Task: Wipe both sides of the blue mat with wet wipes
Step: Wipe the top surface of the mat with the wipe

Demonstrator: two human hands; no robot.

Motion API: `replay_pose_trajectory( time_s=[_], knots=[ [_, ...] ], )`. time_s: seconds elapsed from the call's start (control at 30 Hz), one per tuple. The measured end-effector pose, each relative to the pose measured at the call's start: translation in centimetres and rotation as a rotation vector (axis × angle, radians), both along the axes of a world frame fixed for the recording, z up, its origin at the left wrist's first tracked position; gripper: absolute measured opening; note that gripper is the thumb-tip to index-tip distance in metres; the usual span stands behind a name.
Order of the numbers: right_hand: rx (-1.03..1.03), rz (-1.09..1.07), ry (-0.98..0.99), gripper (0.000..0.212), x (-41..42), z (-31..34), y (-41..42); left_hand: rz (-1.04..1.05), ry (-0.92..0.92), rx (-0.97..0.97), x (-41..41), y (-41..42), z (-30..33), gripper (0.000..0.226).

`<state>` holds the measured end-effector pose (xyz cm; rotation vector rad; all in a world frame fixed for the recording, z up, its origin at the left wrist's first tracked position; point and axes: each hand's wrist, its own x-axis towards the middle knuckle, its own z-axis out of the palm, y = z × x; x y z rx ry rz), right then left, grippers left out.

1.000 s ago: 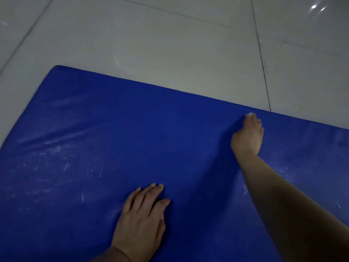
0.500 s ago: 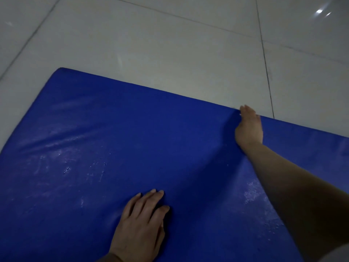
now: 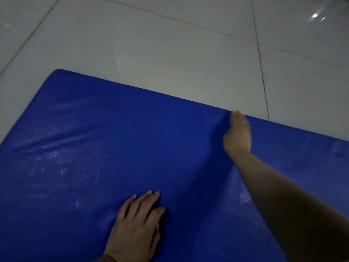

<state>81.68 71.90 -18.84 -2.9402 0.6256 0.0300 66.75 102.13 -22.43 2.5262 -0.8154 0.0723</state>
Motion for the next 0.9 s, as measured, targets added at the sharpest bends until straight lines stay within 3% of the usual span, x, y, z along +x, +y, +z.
replay_pose_trajectory(
  time_s=[0.07, 0.13, 0.2, 0.43, 0.5, 0.67, 0.9],
  knots=[
    [0.079, 0.223, -0.040, 0.061, -0.2, -0.9, 2.9, 0.014, -0.004, -0.012, 0.1, -0.1, 0.1, 0.023],
    [0.032, 0.379, -0.033, 0.071, -0.8, -1.2, 3.7, 0.022, 0.002, -0.029, 0.1, -0.2, 0.2, 0.026],
    [-0.014, 0.330, -0.033, 0.074, -1.1, -1.1, 1.2, 0.023, 0.002, -0.038, 0.1, -0.3, 0.3, 0.028],
    [0.042, -0.200, 0.011, 0.068, -2.6, 0.5, -6.6, 0.027, 0.011, -0.026, 0.1, -0.4, 0.1, 0.029],
    [0.046, -0.170, 0.006, 0.064, -1.7, 0.4, -4.5, 0.027, 0.011, -0.017, 0.1, -0.4, 0.1, 0.030],
    [0.148, 0.218, -0.089, 0.066, -0.8, -1.1, 2.7, 0.061, -0.006, -0.005, 0.3, -0.9, 0.6, 0.033],
    [0.084, 0.249, -0.061, 0.070, -1.2, -1.0, 2.8, 0.115, 0.027, -0.122, 1.6, -1.4, 1.8, 0.027]
  ],
)
